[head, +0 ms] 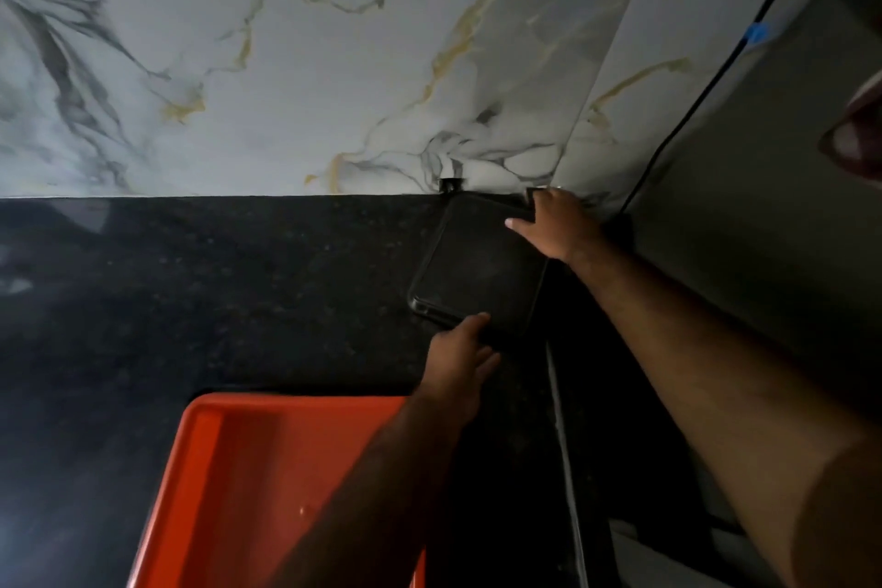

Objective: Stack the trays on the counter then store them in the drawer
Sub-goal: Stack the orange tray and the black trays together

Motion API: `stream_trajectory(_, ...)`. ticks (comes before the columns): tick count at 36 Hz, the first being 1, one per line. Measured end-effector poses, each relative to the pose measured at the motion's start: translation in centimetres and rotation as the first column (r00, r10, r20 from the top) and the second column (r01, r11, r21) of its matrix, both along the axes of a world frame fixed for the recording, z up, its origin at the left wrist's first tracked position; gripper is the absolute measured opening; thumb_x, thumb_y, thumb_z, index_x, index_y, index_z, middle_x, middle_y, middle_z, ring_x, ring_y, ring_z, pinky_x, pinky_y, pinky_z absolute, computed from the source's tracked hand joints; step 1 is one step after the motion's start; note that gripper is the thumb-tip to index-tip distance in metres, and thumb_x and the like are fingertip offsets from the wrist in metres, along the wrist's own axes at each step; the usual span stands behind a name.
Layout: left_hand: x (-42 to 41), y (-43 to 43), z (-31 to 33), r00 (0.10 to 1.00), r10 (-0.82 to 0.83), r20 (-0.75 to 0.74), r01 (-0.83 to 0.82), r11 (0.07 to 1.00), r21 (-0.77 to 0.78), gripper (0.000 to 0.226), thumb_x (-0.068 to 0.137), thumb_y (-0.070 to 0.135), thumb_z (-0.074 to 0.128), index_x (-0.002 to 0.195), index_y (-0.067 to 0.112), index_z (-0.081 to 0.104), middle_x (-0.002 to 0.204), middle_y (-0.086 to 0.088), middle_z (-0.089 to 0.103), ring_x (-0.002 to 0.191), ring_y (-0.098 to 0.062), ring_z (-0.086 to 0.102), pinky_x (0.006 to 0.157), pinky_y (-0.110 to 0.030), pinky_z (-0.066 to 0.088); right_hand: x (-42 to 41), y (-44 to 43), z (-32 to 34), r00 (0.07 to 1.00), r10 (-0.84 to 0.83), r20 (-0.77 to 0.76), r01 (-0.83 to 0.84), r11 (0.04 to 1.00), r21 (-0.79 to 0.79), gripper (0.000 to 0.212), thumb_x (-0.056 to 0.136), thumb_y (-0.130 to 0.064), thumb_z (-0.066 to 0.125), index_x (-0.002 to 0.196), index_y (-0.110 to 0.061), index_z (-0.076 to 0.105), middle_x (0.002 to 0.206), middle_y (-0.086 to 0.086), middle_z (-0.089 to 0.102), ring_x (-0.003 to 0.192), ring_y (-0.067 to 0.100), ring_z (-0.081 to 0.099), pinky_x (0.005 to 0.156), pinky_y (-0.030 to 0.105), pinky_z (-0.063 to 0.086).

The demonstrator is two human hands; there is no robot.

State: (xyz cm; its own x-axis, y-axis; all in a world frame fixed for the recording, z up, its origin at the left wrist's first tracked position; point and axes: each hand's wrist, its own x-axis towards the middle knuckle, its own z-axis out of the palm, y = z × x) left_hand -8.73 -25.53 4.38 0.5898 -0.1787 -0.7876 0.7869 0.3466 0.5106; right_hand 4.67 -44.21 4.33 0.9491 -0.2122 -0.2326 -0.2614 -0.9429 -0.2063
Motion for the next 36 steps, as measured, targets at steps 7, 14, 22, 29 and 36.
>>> stream_trajectory(7, 2.2, -0.3, -3.0, 0.992, 0.059, -0.109, -0.045, 0.991, 0.125, 0.027, 0.091, 0.015, 0.064, 0.115, 0.013, 0.052, 0.09, -0.01, 0.057, 0.084, -0.024, 0.061, 0.072, -0.035, 0.056, 0.0, -1.0, -3.3, 0.982, -0.185, -0.032, 0.187, 0.967, 0.174, 0.071, 0.093, -0.057, 0.054, 0.13, 0.003, 0.056, 0.137, 0.029, 0.052, 0.127, 0.042, 0.052, 0.107, 0.044, 0.044)
stream_trajectory(14, 2.9, -0.1, -4.7, 0.998, -0.069, -0.006, 0.065, 0.92, 0.386, 0.004, 0.093, 0.016, 0.064, 0.096, 0.015, 0.067, 0.08, -0.005, 0.064, 0.072, -0.021, 0.063, 0.087, -0.045, 0.059, -1.2, -3.2, -3.0, 0.958, -0.285, -0.035, 0.278, 0.894, 0.352, 0.049, 0.082, -0.033, 0.078, 0.117, 0.0, 0.067, 0.119, 0.022, 0.07, 0.112, 0.036, 0.065, 0.098, 0.039, 0.052)
stream_trajectory(22, 3.0, 3.5, -0.3, 0.964, -0.097, 0.246, -0.031, 0.882, 0.47, 0.02, 0.084, 0.027, 0.076, 0.099, 0.015, 0.073, 0.094, -0.004, 0.077, 0.085, -0.019, 0.074, 0.078, -0.038, 0.062, -4.7, -2.6, 0.0, 0.797, -0.603, 0.023, 0.368, 0.516, 0.774, 0.051, 0.083, -0.028, 0.078, 0.127, -0.007, 0.061, 0.124, 0.012, 0.068, 0.111, 0.023, 0.066, 0.092, 0.032, 0.052)
stream_trajectory(29, 1.1, 9.5, 3.7, 0.781, -0.232, 0.579, -0.174, 0.81, 0.56, 0.027, 0.079, 0.004, 0.079, 0.104, 0.009, 0.071, 0.074, -0.01, 0.063, 0.059, 0.0, 0.061, 0.054, -0.015, 0.052, -10.7, 4.0, 4.8, 0.682, -0.716, -0.15, 0.205, -0.01, 0.979, 0.044, 0.086, -0.072, 0.05, 0.113, -0.045, 0.07, 0.124, -0.014, 0.071, 0.113, 0.007, 0.067, 0.102, 0.039, 0.051)
stream_trajectory(36, -3.2, 17.7, 7.4, 0.686, -0.202, 0.699, -0.187, 0.88, 0.437, 0.031, 0.088, 0.002, 0.059, 0.113, 0.015, 0.074, 0.108, -0.003, 0.077, 0.101, -0.013, 0.072, 0.077, -0.019, 0.057, -16.7, 10.7, 6.9, 0.707, -0.631, -0.321, -0.039, -0.487, 0.872, 0.034, 0.102, -0.029, 0.045, 0.102, -0.014, 0.075, 0.099, 0.005, 0.073, 0.09, 0.016, 0.068, 0.09, 0.035, 0.051)
